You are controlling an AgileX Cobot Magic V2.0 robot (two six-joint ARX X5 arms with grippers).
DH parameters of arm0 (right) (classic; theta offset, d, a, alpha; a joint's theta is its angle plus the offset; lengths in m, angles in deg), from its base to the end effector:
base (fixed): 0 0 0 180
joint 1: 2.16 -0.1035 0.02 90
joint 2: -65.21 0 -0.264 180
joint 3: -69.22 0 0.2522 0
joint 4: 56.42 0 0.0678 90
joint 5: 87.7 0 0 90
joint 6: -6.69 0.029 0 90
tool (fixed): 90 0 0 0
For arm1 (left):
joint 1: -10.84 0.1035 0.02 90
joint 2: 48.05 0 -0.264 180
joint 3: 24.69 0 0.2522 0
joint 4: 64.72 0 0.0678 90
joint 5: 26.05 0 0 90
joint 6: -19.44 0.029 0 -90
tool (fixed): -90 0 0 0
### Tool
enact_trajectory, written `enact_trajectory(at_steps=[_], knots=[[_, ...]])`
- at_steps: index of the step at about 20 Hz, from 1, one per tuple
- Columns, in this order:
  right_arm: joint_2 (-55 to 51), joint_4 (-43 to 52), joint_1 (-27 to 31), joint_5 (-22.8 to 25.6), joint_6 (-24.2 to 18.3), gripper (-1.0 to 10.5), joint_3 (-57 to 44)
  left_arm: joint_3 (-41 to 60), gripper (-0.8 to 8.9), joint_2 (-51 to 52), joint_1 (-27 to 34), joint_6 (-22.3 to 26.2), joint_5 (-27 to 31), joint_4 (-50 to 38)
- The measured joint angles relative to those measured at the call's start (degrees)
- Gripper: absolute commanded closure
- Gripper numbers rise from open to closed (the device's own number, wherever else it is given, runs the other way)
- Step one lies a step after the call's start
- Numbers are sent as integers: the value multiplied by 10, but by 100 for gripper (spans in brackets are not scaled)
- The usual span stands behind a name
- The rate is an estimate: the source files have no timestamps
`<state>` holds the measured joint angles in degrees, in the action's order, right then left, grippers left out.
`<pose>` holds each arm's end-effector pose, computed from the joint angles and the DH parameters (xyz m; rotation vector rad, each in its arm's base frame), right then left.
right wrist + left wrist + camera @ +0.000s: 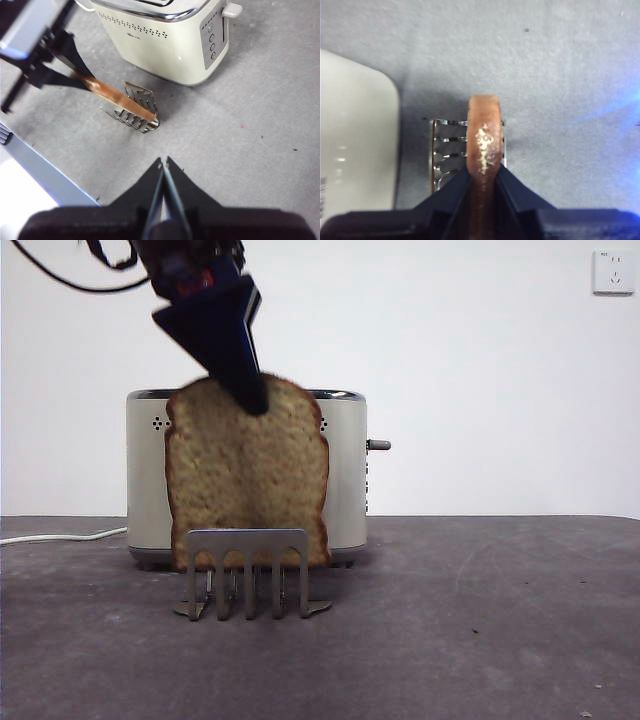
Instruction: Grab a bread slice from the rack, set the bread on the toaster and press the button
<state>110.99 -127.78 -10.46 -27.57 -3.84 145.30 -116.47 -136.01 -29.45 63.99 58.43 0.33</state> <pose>0.1203 0.0322 0.3589 -0.0330 0.6547 0.6995 0.2337 -0.2018 0.2994 0.9923 0.7258 -1.1112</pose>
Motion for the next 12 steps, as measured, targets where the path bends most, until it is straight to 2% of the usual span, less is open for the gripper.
enact_trajectory(at_steps=[6,10,12], knots=[[0,0,0,0,0,958,0,-124,822,6,0,0,36,96],[0,0,0,0,0,958,0,-255,822,19,0,1,80,113],[2,0,0,0,0,958,0,-297,822,23,0,18,104,111]])
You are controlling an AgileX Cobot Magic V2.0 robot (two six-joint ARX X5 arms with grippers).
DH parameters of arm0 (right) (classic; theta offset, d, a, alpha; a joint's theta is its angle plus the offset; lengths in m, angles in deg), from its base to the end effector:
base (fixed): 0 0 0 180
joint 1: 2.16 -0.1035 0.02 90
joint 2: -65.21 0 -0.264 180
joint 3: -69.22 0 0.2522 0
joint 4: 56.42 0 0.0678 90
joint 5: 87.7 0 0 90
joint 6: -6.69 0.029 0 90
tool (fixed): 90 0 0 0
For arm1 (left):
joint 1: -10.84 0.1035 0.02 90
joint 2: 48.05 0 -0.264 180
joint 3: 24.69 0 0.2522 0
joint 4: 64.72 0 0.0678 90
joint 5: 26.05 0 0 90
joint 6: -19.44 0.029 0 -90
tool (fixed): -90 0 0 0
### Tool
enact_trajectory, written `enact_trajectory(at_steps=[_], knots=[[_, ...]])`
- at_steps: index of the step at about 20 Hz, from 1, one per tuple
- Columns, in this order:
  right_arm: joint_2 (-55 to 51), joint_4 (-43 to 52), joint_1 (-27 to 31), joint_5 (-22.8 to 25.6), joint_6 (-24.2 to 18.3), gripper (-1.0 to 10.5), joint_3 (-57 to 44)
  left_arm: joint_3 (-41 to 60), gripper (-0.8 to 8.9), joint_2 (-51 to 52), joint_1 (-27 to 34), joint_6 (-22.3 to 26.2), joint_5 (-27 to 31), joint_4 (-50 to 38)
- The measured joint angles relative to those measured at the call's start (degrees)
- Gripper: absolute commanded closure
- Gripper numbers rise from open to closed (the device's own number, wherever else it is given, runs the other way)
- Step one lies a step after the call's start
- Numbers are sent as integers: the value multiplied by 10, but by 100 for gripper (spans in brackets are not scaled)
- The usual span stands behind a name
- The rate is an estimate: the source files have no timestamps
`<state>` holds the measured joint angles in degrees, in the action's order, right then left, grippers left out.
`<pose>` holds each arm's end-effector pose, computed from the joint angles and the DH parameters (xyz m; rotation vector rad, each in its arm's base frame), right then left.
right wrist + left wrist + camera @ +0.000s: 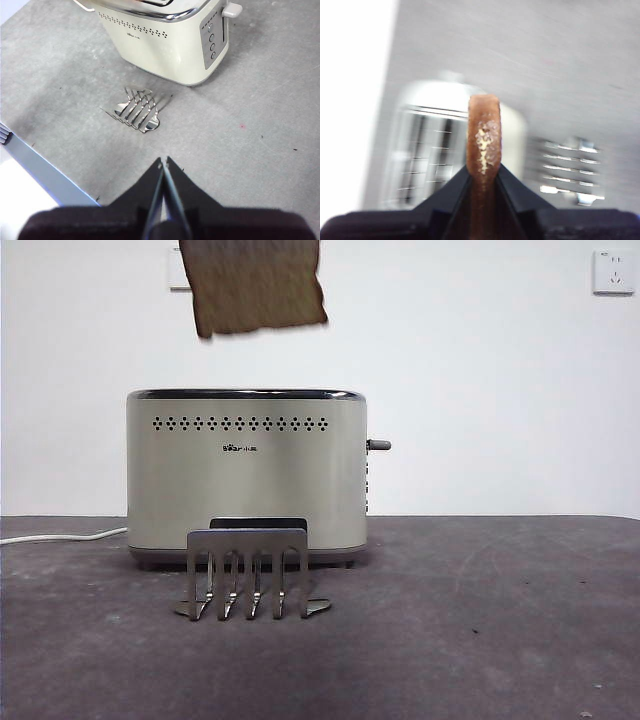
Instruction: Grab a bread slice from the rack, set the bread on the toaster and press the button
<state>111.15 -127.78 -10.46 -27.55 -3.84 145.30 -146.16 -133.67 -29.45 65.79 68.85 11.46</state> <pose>0.1210 0.0322 0.3586 -0.0325 0.6575 0.6992 0.2136 -0.1779 0.4519 1.0275 0.3911 -0.8406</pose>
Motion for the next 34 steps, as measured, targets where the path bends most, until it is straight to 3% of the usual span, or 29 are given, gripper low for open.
enact_trajectory(at_steps=[5,10,12,24,34], knots=[[5,0,0,0,0,958,0,-6,822,-9,17,93,24,-21],[7,0,0,0,0,958,0,-6,822,-41,59,133,11,-49],[8,0,0,0,0,958,0,-6,822,-52,76,141,-26,-49],[32,0,0,0,-7,958,0,-6,822,-89,132,148,-106,-47],[36,0,0,0,-8,958,0,-8,814,-147,139,151,-115,-49]])
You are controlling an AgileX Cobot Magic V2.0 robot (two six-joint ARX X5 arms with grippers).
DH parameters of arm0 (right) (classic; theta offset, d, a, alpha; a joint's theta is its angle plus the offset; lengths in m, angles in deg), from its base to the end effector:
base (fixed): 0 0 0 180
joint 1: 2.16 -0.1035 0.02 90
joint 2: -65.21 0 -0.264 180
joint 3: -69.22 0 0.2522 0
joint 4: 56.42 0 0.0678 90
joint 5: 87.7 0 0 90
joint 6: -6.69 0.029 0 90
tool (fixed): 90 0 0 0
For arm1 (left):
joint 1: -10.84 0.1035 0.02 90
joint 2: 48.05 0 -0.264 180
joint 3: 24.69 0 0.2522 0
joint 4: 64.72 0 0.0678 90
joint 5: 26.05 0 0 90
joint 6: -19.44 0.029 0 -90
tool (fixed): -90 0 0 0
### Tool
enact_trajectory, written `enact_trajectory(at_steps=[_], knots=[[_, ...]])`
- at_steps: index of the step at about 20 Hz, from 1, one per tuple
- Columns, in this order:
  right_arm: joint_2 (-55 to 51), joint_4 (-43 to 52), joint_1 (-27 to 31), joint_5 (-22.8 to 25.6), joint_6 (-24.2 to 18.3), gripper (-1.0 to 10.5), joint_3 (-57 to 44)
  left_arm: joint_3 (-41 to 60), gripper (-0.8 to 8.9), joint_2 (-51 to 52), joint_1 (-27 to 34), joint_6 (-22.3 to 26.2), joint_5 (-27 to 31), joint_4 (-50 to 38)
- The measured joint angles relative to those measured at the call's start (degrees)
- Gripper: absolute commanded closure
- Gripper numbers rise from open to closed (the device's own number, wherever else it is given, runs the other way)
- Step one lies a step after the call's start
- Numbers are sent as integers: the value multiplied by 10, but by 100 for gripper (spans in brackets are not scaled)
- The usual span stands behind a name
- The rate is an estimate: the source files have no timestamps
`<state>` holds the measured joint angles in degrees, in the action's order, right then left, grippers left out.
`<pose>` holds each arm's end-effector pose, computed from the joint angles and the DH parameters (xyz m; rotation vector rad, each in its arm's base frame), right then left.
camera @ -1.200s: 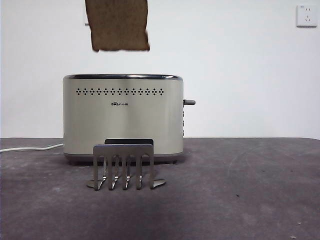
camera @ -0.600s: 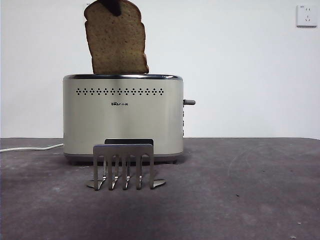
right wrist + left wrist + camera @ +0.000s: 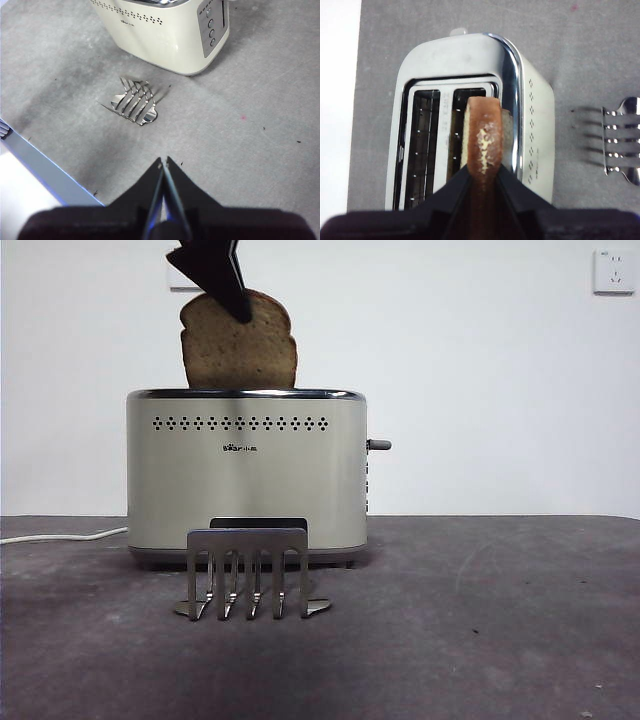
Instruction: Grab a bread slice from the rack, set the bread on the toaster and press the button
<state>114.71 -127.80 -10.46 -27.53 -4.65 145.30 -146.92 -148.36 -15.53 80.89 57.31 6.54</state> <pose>0.1365 0.0345 0.3516 -0.0324 0.7151 0.7042 0.3248 -0.1648 0.3841 1.1231 0.4912 -0.9578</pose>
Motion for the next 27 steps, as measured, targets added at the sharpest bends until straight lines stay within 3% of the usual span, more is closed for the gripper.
enact_trajectory(at_steps=[3,5,7,12,18,22,25,27], knots=[[0,0,0,0,-3,958,0,-3,793,-7,5,-16,-2,-24],[0,3,0,0,-3,958,0,-3,638,-8,7,-25,-2,-31],[3,13,0,0,-3,958,0,-3,560,-10,7,-27,0,-32],[19,35,0,0,-3,958,0,2,561,-29,9,-43,8,-50],[53,106,0,0,3,958,0,2,561,-17,9,-123,49,-66],[108,236,0,-8,54,959,0,2,561,46,9,-235,54,-66],[180,360,0,-93,118,959,0,2,561,110,9,-358,45,-54],[242,453,-1,-116,175,959,0,2,561,151,9,-428,15,-36]])
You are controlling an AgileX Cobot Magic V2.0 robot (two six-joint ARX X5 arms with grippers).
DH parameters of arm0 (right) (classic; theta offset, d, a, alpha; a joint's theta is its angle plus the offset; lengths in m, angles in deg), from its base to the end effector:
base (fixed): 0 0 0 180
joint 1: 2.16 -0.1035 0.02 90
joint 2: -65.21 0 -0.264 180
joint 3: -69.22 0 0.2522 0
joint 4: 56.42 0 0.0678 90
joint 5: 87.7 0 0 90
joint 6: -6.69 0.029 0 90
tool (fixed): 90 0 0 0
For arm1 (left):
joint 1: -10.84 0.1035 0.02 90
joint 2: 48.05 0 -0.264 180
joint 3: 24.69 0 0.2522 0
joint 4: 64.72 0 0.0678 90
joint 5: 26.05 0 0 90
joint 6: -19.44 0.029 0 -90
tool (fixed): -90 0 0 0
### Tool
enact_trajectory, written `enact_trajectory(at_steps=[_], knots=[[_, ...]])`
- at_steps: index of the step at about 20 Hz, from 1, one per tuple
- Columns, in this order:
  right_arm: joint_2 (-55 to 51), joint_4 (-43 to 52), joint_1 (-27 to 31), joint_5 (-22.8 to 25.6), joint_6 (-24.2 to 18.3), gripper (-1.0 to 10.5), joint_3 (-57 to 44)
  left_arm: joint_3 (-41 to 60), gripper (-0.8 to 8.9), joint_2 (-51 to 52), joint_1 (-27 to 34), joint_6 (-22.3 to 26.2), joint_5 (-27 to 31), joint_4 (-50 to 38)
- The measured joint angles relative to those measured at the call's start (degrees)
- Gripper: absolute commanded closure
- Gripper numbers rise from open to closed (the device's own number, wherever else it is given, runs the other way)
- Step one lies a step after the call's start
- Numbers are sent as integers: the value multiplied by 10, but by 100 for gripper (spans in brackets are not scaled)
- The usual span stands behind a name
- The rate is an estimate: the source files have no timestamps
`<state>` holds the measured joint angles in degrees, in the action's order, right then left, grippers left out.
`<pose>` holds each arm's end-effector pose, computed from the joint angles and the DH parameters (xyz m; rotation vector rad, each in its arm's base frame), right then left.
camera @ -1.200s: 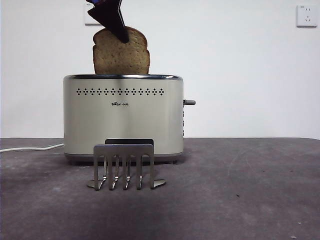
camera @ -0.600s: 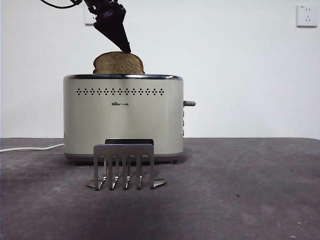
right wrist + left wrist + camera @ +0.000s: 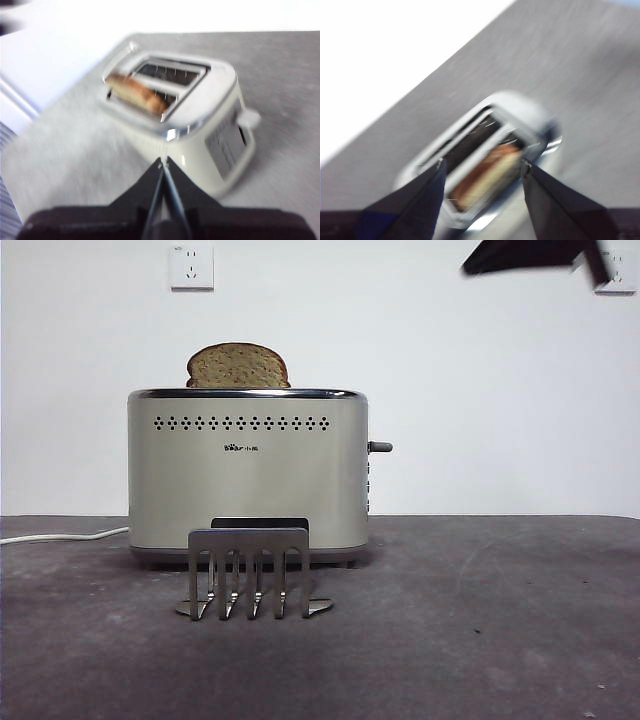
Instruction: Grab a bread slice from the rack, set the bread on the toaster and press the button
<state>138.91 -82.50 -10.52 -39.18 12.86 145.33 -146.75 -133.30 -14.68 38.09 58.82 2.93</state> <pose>0.2741 0.0597 0.3316 0.2210 0.4548 0.8352 0.2543 -0.1243 0.4681 0.4065 0.4474 -0.6060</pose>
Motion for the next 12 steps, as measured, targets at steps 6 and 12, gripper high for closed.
enact_trajectory(at_steps=[6,12], knots=[[162,77,-12,-4,90,959,69,0,562,79,0,-75,-86,50],[274,79,-38,-3,97,959,162,0,562,107,0,-94,-89,72]])
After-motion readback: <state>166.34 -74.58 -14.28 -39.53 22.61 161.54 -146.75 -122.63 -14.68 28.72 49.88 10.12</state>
